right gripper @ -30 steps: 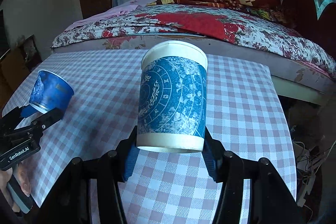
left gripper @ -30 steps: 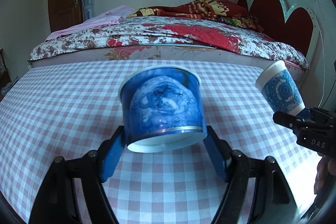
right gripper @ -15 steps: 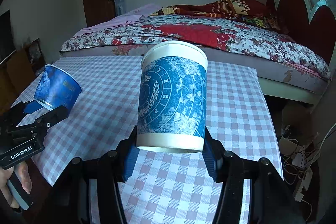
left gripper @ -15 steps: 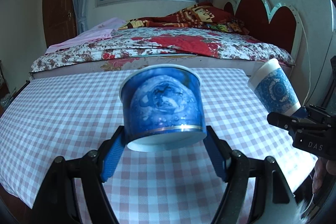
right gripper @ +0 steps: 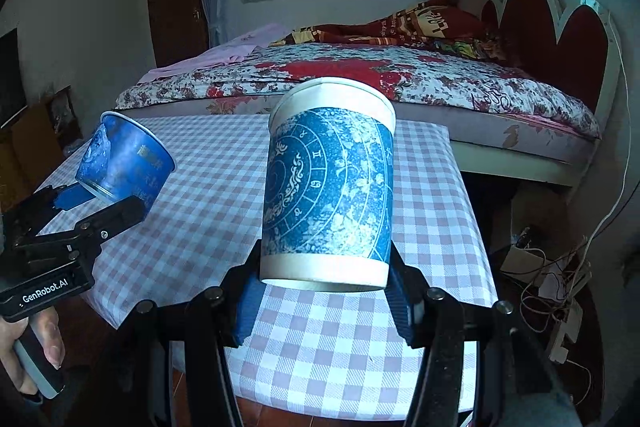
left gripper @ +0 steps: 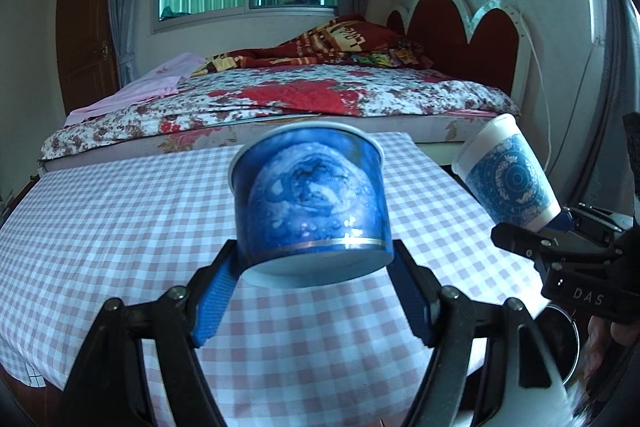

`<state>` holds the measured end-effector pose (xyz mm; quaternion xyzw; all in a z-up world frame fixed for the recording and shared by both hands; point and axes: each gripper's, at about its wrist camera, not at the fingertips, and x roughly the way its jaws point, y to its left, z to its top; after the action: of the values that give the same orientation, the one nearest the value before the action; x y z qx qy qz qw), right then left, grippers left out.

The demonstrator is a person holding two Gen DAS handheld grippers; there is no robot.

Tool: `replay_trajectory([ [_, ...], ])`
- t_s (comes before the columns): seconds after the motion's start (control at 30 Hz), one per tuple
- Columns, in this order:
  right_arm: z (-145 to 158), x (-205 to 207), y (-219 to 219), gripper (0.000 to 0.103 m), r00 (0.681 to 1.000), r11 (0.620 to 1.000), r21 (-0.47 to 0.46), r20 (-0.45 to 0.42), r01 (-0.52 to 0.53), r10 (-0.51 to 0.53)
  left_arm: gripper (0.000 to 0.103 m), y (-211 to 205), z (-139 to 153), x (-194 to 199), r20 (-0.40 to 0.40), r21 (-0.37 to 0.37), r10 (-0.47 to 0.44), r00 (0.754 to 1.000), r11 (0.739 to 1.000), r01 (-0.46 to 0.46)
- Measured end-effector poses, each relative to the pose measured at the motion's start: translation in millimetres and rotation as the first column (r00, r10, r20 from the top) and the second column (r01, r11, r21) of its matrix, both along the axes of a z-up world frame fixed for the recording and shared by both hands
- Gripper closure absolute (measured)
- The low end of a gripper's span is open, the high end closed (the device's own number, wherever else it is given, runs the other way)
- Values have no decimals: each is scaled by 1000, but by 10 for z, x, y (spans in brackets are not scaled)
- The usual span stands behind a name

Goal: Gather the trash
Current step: 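Lift both blue cups and carry them over the bin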

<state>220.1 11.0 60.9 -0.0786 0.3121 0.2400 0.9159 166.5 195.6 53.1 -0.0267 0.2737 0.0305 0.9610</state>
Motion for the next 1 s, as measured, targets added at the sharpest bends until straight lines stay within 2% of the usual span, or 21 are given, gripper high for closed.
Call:
replay_trajectory([
  [0.57, 53, -297, -968, 47, 992, 992, 18, 34, 124, -125, 29, -942, 65, -44, 17, 16, -173, 985, 985, 172],
  [0.83, -69, -403, -1491, 47, 978, 978, -8, 24, 209, -209, 29, -1403, -7, -30, 1, 21, -268, 963, 963, 268],
  [1.0, -146, -500, -1792, 47, 966, 965, -30, 22, 259, -259, 29, -1731, -77, -19, -17, 20, -344, 939, 939, 344],
])
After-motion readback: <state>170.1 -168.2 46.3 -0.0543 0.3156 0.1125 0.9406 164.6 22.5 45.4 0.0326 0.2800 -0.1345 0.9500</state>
